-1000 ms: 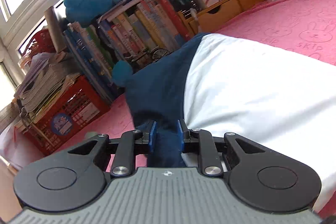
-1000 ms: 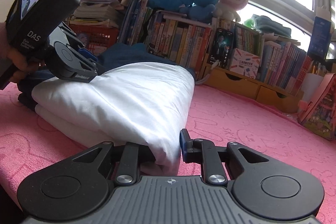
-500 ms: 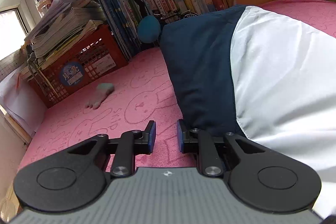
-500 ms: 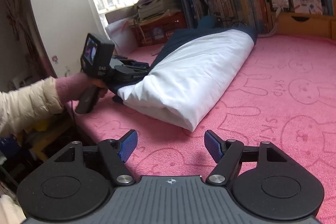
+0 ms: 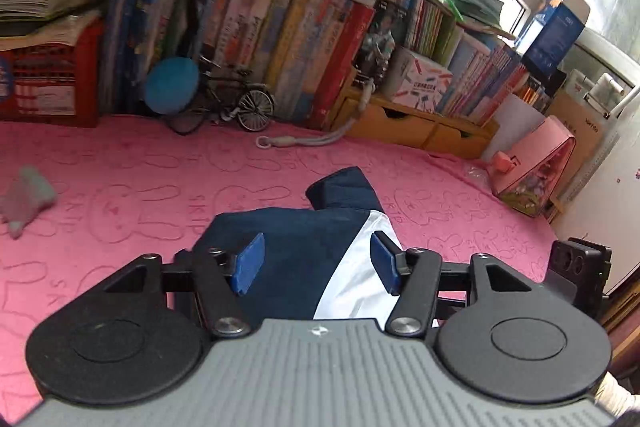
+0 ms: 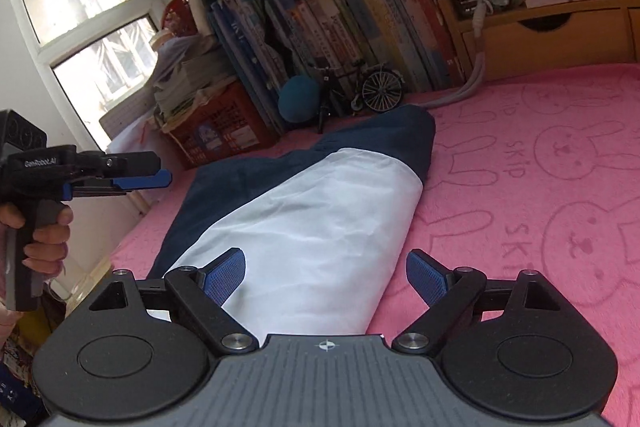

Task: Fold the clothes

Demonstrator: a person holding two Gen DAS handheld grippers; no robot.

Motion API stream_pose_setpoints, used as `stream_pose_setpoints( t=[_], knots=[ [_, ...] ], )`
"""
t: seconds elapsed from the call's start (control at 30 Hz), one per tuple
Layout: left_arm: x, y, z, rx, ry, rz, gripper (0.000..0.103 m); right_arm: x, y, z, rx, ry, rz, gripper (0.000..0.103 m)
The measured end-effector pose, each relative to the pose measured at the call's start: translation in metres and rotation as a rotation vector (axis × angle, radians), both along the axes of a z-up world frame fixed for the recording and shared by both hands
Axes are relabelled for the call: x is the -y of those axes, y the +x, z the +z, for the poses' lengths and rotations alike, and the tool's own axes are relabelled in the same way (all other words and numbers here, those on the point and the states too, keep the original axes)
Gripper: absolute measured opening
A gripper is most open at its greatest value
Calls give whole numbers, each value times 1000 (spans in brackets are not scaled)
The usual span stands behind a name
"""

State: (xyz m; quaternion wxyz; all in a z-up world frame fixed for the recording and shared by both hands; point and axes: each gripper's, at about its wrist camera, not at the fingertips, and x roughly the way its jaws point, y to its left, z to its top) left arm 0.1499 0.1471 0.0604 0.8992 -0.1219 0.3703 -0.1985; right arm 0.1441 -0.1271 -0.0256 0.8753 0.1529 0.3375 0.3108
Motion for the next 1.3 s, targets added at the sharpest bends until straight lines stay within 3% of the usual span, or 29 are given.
stream_pose_setpoints(
  t=[0.13,0.2,0.23,0.3,0.4,0.43,0.47,0.5,0.63,0.77,0.9,1.07,1.2,1.27,1.3],
  knots=[
    [23,59,-18,-123,-30,-1,63,-10,23,-15,33,33,13,87],
    [30,86,-30,-207,-60,-6,78,-7,25,-20,67,52,17,86],
    [33,97,-37,-267,-67,-19,80,-4,25,-22,67,71,17,85],
    [40,114,-50,-373,-77,-41,81,1,26,-25,63,106,14,85],
    [48,126,-64,-454,-106,-86,75,0,29,-25,53,114,18,86],
    [49,128,-64,-446,-140,-109,72,-2,29,-25,52,106,23,89],
    [51,130,-64,-439,-174,-132,60,-4,29,-25,51,98,28,90],
    [52,131,-64,-423,-202,-156,57,-5,29,-25,50,90,32,90],
    [56,138,-72,-400,-221,-189,41,-12,29,-25,47,56,39,93],
    [49,150,-88,-432,-283,-124,24,-19,28,-25,46,12,43,94],
    [37,159,-92,-408,-382,-70,15,-23,28,-26,46,-3,46,94],
    [28,180,-90,-374,-491,-1,12,-24,28,-27,46,0,48,94],
    [27,181,-71,-289,-442,73,12,-22,28,-28,39,18,49,95],
    [37,157,-49,-161,-278,106,13,-21,28,-29,37,22,48,96],
    [46,139,-39,-77,-150,128,21,-21,28,-29,37,21,45,96]
  ],
)
